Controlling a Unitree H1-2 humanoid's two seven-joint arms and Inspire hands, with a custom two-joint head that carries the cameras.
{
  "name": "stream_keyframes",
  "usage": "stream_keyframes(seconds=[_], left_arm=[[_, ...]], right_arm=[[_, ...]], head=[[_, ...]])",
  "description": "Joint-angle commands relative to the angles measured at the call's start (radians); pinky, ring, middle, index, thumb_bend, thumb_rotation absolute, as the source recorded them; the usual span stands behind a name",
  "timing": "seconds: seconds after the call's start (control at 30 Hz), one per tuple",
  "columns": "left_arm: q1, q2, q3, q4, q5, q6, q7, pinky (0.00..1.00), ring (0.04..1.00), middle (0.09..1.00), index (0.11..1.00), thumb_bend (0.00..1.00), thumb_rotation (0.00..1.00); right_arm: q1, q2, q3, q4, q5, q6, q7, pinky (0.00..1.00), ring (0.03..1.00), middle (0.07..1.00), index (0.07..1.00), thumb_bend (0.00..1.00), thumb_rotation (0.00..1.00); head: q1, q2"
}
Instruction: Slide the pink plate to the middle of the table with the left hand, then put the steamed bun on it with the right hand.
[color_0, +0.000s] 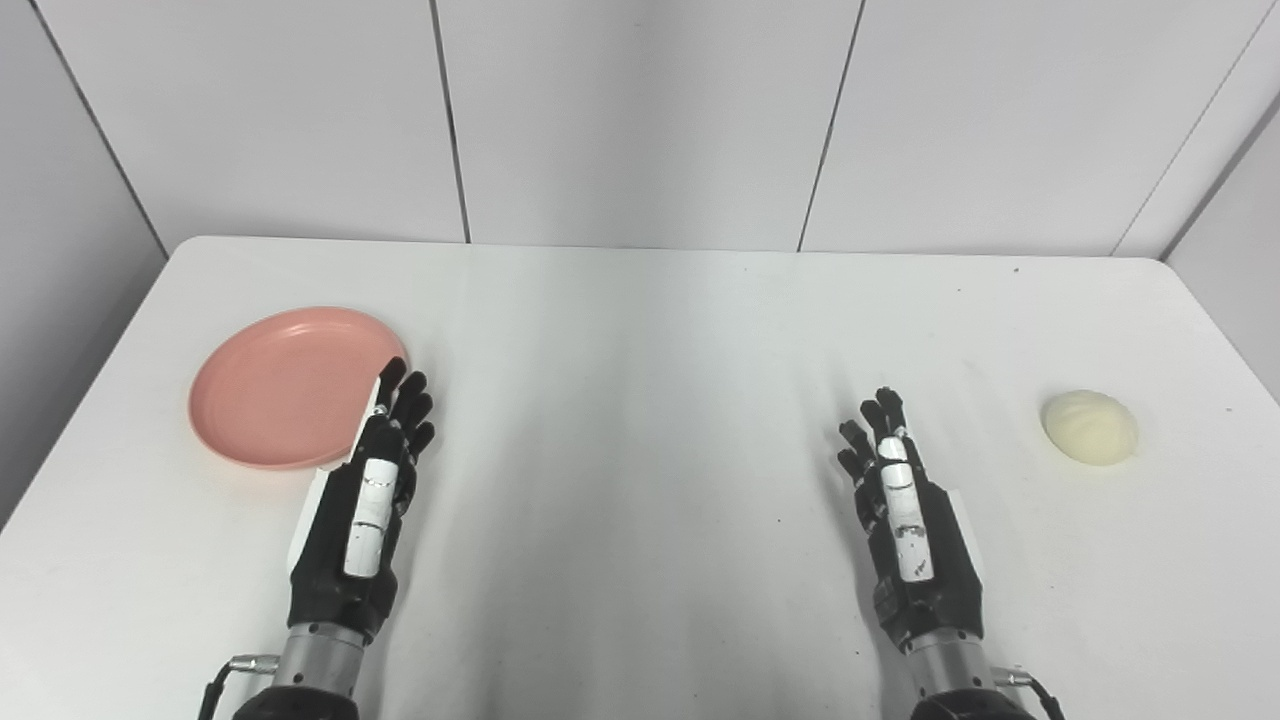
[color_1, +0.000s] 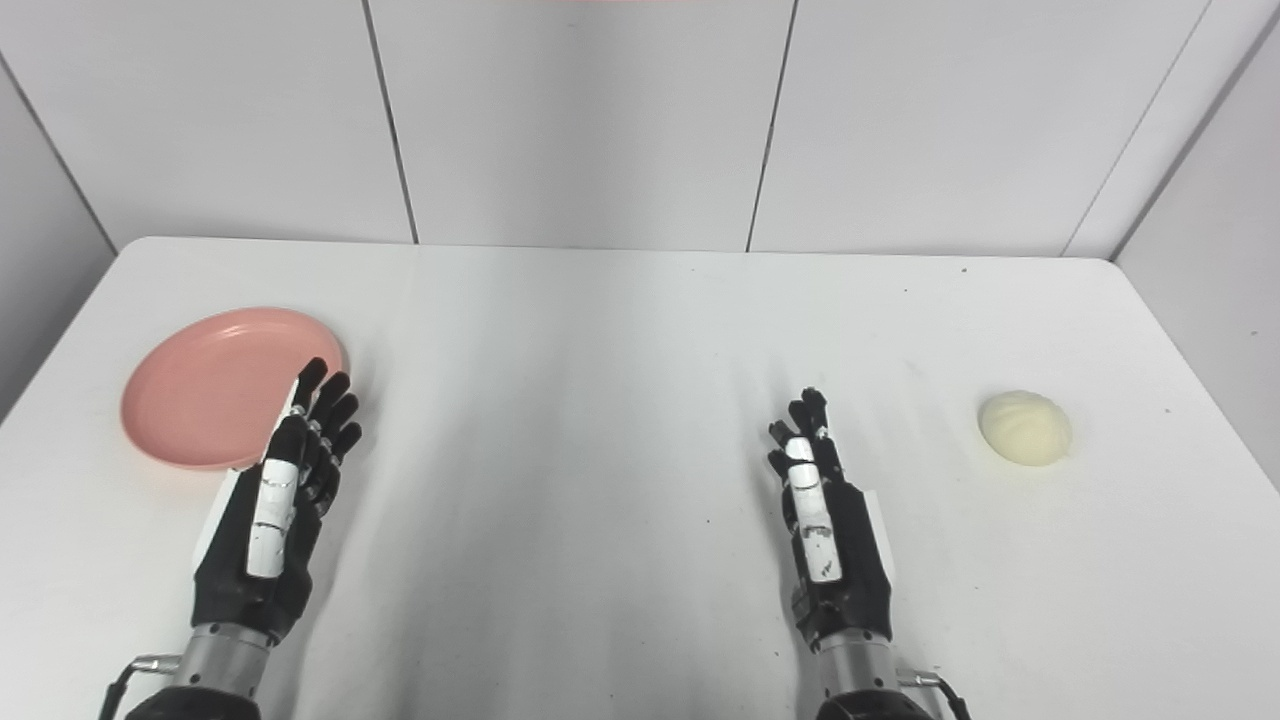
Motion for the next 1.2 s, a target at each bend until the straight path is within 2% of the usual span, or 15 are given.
stream_keyframes(seconds=[0.0,0.17,0.37,0.67,0.77,0.87,0.9,1.03,1.13,1.17], left_arm=[[-0.019,-0.012,0.002,-0.035,-0.003,-0.012,0.007,1.00,1.000,1.000,1.000,0.85,0.92],[-0.021,-0.034,0.008,-0.041,-0.021,0.013,0.015,1.00,1.000,1.000,1.000,0.85,0.92],[-0.023,-0.031,0.022,-0.063,-0.058,0.064,0.010,1.00,1.000,1.000,1.000,0.85,0.90],[-0.014,-0.029,0.020,-0.083,-0.059,0.080,0.009,1.00,1.000,1.000,1.000,0.84,0.91],[-0.012,-0.037,0.012,-0.071,-0.045,0.061,0.013,1.00,1.000,1.000,1.000,0.84,0.91],[-0.009,-0.046,0.000,-0.053,-0.030,0.044,0.016,1.00,1.000,1.000,1.000,0.85,0.91],[-0.008,-0.049,-0.003,-0.049,-0.027,0.040,0.017,1.00,1.000,1.000,1.000,0.85,0.91],[-0.013,-0.054,-0.014,0.006,-0.005,-0.011,0.019,1.00,1.000,1.000,1.000,0.84,0.93],[-0.023,-0.059,-0.017,0.052,0.003,-0.051,0.016,1.00,1.000,1.000,1.000,0.83,0.93],[-0.028,-0.060,-0.018,0.071,0.005,-0.067,0.015,1.00,1.000,1.000,1.000,0.82,0.93]], right_arm=[[-0.014,-0.009,0.000,-0.040,0.019,-0.004,0.021,0.96,0.936,0.954,0.970,0.80,0.85],[-0.012,-0.011,0.002,-0.056,0.029,0.006,0.021,0.94,0.925,0.944,0.949,0.80,0.85],[-0.017,-0.003,0.011,-0.064,0.013,0.012,0.012,0.93,0.917,0.940,0.945,0.80,0.86],[-0.015,-0.004,0.005,-0.078,0.018,0.033,0.012,0.95,0.927,0.948,0.951,0.77,0.87],[-0.014,-0.013,-0.004,-0.069,0.033,0.028,0.020,0.96,0.934,0.953,0.956,0.78,0.86],[-0.012,-0.025,-0.014,-0.048,0.041,0.012,0.027,0.96,0.937,0.955,0.958,0.78,0.86],[-0.012,-0.027,-0.017,-0.041,0.043,0.008,0.029,0.96,0.938,0.956,0.960,0.78,0.86],[-0.021,-0.045,-0.027,0.015,0.055,-0.032,0.048,0.98,0.950,0.972,0.979,0.76,0.87],[-0.031,-0.048,-0.035,0.054,0.061,-0.053,0.053,0.98,0.948,0.973,0.977,0.78,0.86],[-0.036,-0.049,-0.037,0.071,0.063,-0.065,0.056,0.98,0.947,0.973,0.977,0.78,0.86]], head=[[0.004,0.004],[0.003,0.011],[-0.010,0.017],[0.006,0.015],[0.028,-0.004],[0.068,-0.045],[0.068,-0.045],[0.110,-0.096],[0.121,-0.118],[0.130,-0.138]])
